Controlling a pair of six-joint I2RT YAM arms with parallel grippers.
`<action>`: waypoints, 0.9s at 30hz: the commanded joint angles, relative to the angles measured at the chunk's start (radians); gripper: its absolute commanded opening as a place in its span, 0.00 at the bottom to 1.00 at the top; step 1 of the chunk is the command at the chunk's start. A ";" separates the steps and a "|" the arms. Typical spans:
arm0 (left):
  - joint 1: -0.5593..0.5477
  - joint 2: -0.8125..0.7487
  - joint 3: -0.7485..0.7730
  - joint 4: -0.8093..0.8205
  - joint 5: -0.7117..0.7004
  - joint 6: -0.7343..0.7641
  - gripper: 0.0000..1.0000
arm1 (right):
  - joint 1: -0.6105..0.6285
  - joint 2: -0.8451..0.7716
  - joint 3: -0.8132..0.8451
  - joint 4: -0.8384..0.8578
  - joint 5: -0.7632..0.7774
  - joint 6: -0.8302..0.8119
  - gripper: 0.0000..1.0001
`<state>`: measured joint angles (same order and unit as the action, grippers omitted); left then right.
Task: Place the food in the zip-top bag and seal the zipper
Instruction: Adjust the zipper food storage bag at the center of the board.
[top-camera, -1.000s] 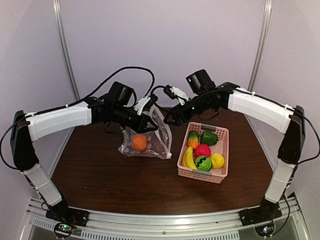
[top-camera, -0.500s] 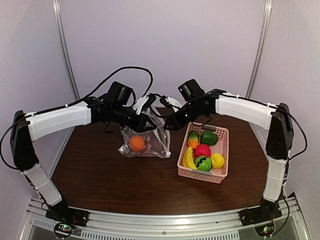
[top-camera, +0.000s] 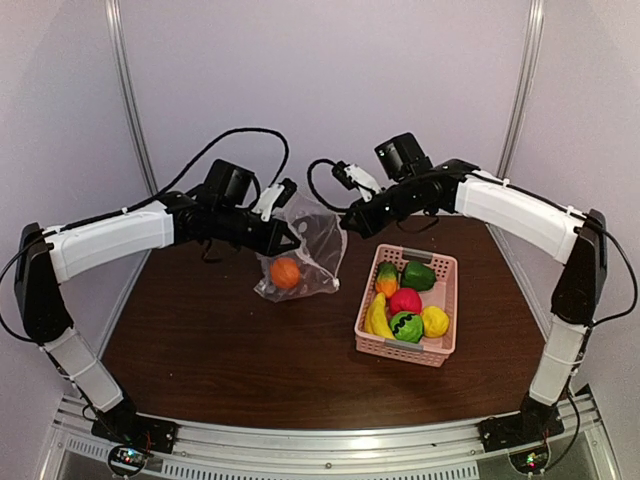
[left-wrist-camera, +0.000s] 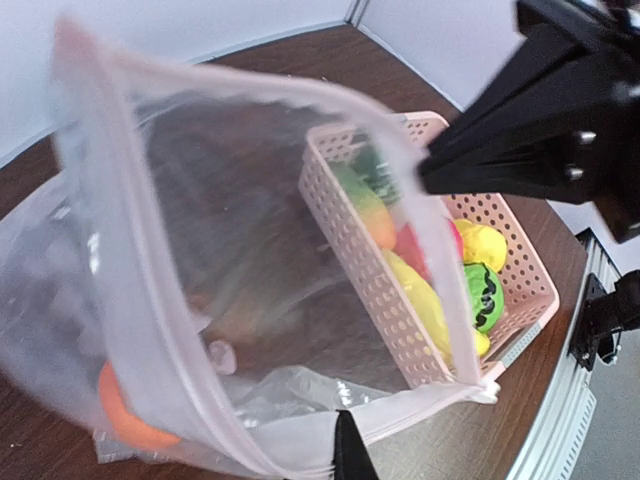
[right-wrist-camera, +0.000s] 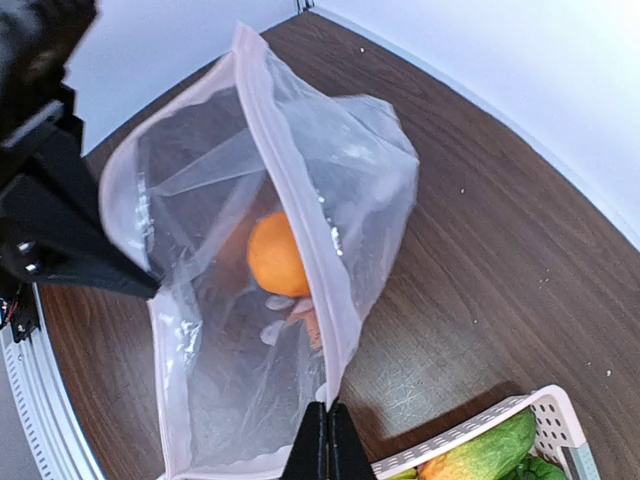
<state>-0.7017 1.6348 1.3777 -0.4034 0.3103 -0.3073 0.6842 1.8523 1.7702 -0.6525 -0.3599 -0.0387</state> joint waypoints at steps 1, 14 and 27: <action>0.062 -0.046 -0.046 0.097 0.020 -0.061 0.00 | -0.004 -0.020 0.060 -0.048 0.035 -0.014 0.00; 0.070 -0.078 -0.010 0.070 0.056 0.037 0.00 | -0.004 0.064 0.090 0.004 -0.016 0.028 0.00; 0.116 -0.072 -0.001 0.044 0.078 0.024 0.00 | -0.004 0.171 0.267 -0.056 -0.081 0.014 0.15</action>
<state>-0.5941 1.5261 1.3685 -0.3809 0.3573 -0.2588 0.6842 2.0144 2.0396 -0.6792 -0.4015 -0.0204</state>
